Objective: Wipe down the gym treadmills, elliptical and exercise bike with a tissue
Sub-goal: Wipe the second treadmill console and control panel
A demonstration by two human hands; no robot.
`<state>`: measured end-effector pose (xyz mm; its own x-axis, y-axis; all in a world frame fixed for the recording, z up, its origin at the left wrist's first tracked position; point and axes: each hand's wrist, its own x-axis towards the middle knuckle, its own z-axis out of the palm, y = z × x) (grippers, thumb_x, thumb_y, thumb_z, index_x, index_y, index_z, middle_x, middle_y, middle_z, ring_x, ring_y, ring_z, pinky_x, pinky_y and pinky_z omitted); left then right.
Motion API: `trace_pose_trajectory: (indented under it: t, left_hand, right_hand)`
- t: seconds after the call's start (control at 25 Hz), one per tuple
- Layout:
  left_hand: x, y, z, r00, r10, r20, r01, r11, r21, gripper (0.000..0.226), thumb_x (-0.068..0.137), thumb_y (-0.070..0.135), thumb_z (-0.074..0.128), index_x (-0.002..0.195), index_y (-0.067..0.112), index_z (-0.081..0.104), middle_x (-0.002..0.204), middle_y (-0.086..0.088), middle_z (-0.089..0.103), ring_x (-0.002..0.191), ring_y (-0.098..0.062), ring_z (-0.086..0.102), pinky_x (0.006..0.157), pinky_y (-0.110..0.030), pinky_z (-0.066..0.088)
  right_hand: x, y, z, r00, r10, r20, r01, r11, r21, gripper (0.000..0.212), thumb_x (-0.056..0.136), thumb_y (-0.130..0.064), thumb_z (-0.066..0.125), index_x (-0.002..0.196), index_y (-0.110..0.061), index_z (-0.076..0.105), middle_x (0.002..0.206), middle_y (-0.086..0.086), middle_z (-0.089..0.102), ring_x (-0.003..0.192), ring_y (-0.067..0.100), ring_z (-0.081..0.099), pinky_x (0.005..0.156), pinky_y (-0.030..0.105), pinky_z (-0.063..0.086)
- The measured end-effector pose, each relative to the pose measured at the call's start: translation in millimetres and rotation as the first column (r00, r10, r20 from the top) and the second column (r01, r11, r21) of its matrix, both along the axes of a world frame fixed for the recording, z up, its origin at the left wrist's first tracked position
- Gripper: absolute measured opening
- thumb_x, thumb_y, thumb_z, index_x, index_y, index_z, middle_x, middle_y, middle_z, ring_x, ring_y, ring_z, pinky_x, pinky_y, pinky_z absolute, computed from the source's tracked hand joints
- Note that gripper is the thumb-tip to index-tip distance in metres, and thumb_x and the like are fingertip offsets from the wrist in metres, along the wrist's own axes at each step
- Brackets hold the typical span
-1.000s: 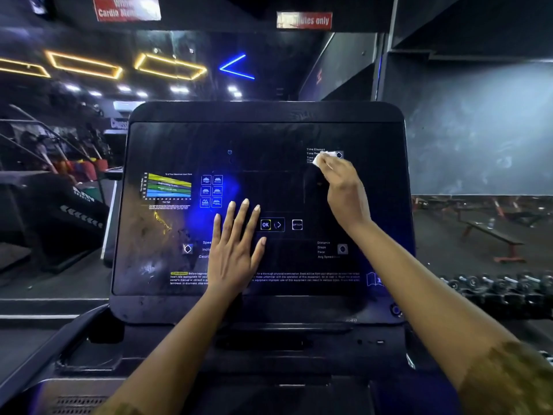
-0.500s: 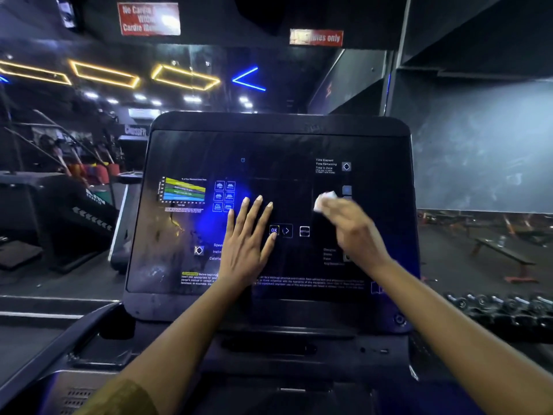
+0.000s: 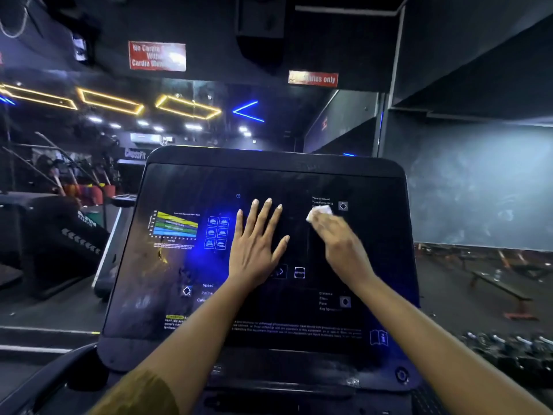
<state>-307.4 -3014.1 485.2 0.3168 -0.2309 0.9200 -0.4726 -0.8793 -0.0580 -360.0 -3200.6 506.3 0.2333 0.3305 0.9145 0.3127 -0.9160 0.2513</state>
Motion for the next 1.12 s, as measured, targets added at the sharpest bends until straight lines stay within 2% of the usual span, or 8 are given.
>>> trace_pose_trajectory:
  t: [0.08,0.16,0.24,0.36,0.68,0.8,0.96,1.12]
  left_hand:
    - [0,0,0,1.000,0.008,0.009,-0.008,1.000,-0.002,0.063,0.093,0.051,0.032,0.146,0.018,0.036,0.154,-0.005,0.032,0.143,-0.023,0.017,0.115,-0.043,0.007]
    - [-1,0,-1,1.000,0.000,0.006,0.000,1.000,-0.003,0.063,0.093,0.051,0.033,0.147,0.019,0.034,0.154,-0.005,0.031,0.144,-0.023,0.017,0.116,-0.044,0.009]
    - [0,0,-2,1.000,-0.003,0.007,0.003,1.000,-0.002,0.062,0.093,0.050,0.033,0.147,0.019,0.033,0.154,-0.004,0.031,0.144,-0.024,0.018,0.116,-0.045,0.010]
    - [1,0,-2,1.000,0.008,0.013,-0.008,1.000,0.004,0.062,0.093,0.049,0.033,0.147,0.019,0.033,0.154,-0.004,0.031,0.144,-0.024,0.018,0.116,-0.045,0.010]
    - [0,-1,-3,1.000,0.017,0.012,-0.017,1.000,0.009,0.062,0.093,0.049,0.034,0.148,0.019,0.032,0.155,-0.004,0.029,0.145,-0.024,0.018,0.116,-0.046,0.012]
    - [-1,-1,-2,1.000,0.013,0.020,-0.013,1.000,0.004,0.061,0.093,0.048,0.034,0.147,0.019,0.035,0.154,-0.004,0.031,0.144,-0.024,0.019,0.115,-0.046,0.012]
    - [0,-1,-3,0.999,0.009,0.031,-0.010,1.000,0.006,0.061,0.093,0.047,0.034,0.146,0.018,0.035,0.154,-0.004,0.031,0.144,-0.024,0.020,0.115,-0.046,0.013]
    - [1,-1,-2,0.999,0.012,0.036,-0.012,1.000,0.011,0.061,0.092,0.047,0.034,0.146,0.017,0.036,0.153,-0.005,0.033,0.143,-0.025,0.020,0.115,-0.046,0.011]
  right_hand:
    - [-8,0,-12,0.998,0.063,-0.029,-0.065,0.994,-0.086,0.047,0.081,0.001,0.034,0.118,-0.003,0.063,0.119,0.008,0.064,0.109,0.017,0.054,0.077,0.030,0.056]
    - [0,-10,12,0.996,0.089,0.024,-0.087,0.993,-0.081,0.043,0.082,0.002,0.037,0.114,-0.002,0.065,0.117,0.009,0.065,0.107,0.021,0.059,0.083,0.031,0.054]
    - [16,-23,54,0.994,0.046,0.095,-0.052,0.997,0.056,0.044,0.077,0.010,0.042,0.112,0.000,0.066,0.115,0.015,0.065,0.105,0.030,0.062,0.093,0.034,0.047]
    - [40,-29,103,0.999,-0.036,0.040,0.025,0.968,0.249,0.045,0.074,0.016,0.046,0.114,0.003,0.064,0.116,0.020,0.063,0.108,0.036,0.059,0.097,0.041,0.045]
    - [42,29,63,0.998,0.060,0.022,-0.060,0.998,-0.033,0.047,0.082,-0.005,0.030,0.113,0.003,0.064,0.115,0.014,0.065,0.104,0.031,0.062,0.082,0.038,0.055]
    - [46,26,86,0.999,0.037,0.036,-0.034,0.996,-0.079,0.044,0.083,-0.003,0.034,0.116,0.001,0.063,0.120,0.014,0.063,0.112,0.032,0.059,0.075,0.038,0.055]
    - [50,-10,102,0.999,-0.025,0.022,0.031,0.952,-0.305,0.048,0.079,0.003,0.038,0.120,-0.003,0.062,0.124,0.011,0.061,0.110,0.026,0.060,0.072,0.034,0.058]
    - [38,-57,101,0.996,-0.087,0.004,0.087,0.992,-0.094,0.051,0.075,0.009,0.043,0.122,-0.001,0.059,0.124,0.012,0.061,0.110,0.029,0.059,0.080,0.040,0.056]
